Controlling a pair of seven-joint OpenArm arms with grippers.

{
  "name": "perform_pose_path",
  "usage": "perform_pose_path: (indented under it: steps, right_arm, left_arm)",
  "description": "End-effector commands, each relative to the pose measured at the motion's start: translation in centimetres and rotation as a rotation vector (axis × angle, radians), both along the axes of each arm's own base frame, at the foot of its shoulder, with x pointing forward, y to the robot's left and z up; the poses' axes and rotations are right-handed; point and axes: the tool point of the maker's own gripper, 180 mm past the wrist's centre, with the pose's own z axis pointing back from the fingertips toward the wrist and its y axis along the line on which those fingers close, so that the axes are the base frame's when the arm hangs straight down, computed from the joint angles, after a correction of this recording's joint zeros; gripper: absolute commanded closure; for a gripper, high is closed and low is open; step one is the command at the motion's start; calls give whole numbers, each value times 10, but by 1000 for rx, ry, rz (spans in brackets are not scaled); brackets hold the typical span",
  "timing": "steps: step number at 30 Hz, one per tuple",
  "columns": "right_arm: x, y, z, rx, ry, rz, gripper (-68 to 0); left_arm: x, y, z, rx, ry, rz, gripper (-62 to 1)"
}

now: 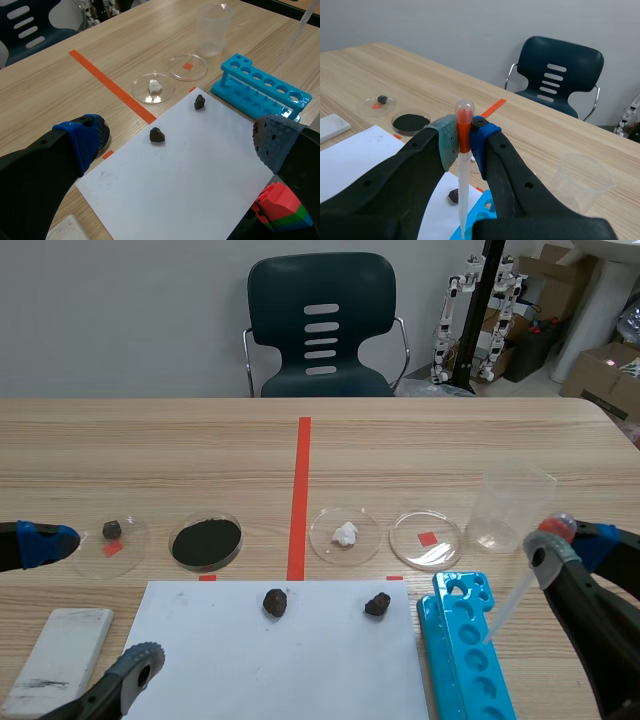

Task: Draw acid from the petri dish

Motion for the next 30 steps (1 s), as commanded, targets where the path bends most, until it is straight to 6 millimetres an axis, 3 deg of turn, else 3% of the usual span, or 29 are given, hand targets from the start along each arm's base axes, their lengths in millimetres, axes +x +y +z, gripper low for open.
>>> perform_pose_path:
  steps: [1,23,30]
  right_arm:
    - [4,-1,12,5,-44,5,-62]
    - [4,-1,12,5,-45,4,-62]
    - [14,-1,21,6,-98,5,-62]
  left_arm:
    - [2,-2,8,-28,-21,3,-622]
    - [2,-2,8,-28,-21,3,-622]
    - [2,-2,8,-28,-21,3,-622]
